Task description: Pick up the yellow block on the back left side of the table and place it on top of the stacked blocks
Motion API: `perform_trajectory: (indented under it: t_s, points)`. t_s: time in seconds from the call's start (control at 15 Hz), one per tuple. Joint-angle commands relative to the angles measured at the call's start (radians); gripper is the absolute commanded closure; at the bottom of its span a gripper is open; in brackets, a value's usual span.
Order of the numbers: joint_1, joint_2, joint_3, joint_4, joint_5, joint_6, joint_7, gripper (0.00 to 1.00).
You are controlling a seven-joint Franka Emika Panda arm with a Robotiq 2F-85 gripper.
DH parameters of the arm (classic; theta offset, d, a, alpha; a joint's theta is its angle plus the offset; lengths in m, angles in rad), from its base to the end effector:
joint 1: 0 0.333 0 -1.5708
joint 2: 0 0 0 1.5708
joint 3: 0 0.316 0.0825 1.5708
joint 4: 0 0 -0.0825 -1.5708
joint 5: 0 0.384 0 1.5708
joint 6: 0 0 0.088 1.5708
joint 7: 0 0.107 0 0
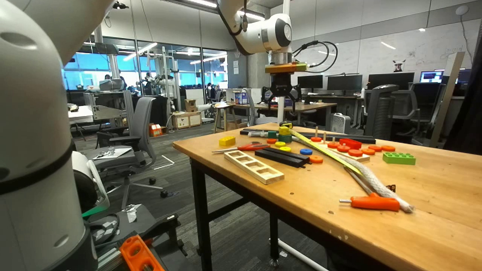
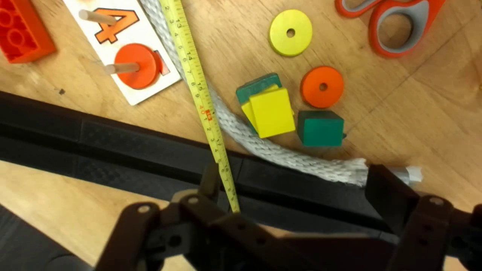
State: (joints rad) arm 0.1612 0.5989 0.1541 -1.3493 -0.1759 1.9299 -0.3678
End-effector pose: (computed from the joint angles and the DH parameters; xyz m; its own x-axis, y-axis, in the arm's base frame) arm 0.6946 0.1896 0.3778 0.7521 0.6578 -0.0394 0.6588 -0.7493 0.0676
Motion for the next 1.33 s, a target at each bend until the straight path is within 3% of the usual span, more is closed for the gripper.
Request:
perform_trajectory:
  t_s: [0.0, 0.47, 0.67, 0.93, 1.27]
  points:
    - [0.029, -0.184, -0.029, -0.134, -0.017, 0.0, 0.167, 0.0]
    - [0.014, -0.557, -0.065, -0.473, -0.081, 0.016, 0.517, 0.0]
    - [-0.023, -0.714, -0.075, -0.625, -0.056, 0.01, 0.589, 0.0]
    - [-0.076, -0.921, -0.102, -0.826, 0.013, 0.001, 0.526, 0.0]
    - [-0.083, -1.194, -0.175, -1.037, 0.155, -0.077, 0.303, 0.0]
